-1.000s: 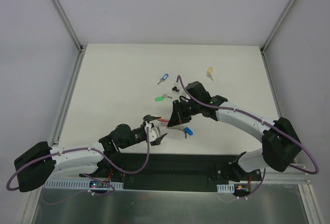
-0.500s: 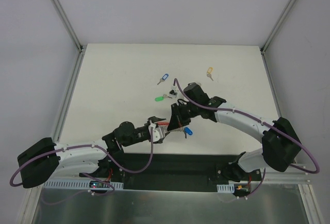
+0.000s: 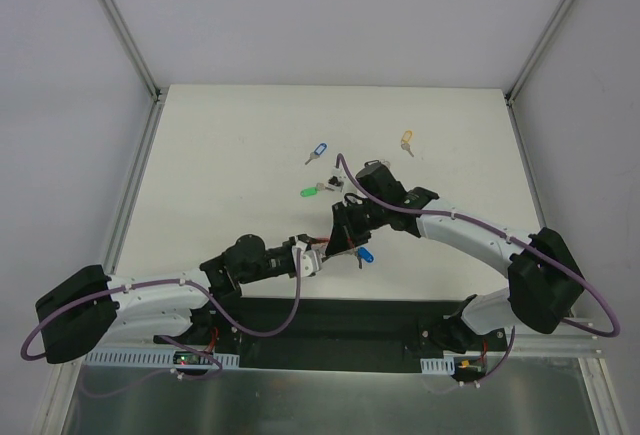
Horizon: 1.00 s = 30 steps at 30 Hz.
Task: Put the keys on the keyring
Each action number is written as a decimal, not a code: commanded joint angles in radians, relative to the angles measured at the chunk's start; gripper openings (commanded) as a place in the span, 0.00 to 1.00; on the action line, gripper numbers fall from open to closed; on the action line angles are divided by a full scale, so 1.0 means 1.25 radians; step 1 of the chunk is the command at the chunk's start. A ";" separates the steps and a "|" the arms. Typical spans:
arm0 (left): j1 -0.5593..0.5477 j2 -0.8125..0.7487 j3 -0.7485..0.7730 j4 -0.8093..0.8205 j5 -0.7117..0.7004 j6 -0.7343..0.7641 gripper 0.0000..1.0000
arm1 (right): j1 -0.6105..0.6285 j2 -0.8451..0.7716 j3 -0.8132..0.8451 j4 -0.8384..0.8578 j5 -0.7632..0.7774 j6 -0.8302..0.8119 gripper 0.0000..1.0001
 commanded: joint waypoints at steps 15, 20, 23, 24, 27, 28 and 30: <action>-0.013 -0.005 0.046 -0.016 0.013 -0.028 0.04 | 0.004 -0.045 0.017 0.000 0.023 -0.018 0.18; -0.012 -0.005 0.054 -0.035 -0.007 -0.092 0.03 | 0.001 -0.118 0.011 0.000 0.080 -0.064 0.34; -0.009 -0.009 0.059 -0.045 -0.007 -0.137 0.02 | 0.003 -0.194 -0.011 0.007 0.139 -0.124 0.48; -0.007 -0.008 0.061 -0.056 -0.001 -0.151 0.02 | 0.004 -0.214 -0.021 0.010 0.174 -0.181 0.48; 0.013 -0.012 0.068 -0.073 0.035 -0.205 0.02 | 0.005 -0.321 -0.079 0.049 0.226 -0.281 0.50; 0.031 -0.013 0.068 -0.073 0.049 -0.230 0.02 | 0.005 -0.347 -0.095 0.077 0.239 -0.308 0.51; 0.048 -0.015 0.070 -0.079 0.092 -0.251 0.02 | 0.010 -0.415 -0.148 0.106 0.280 -0.367 0.55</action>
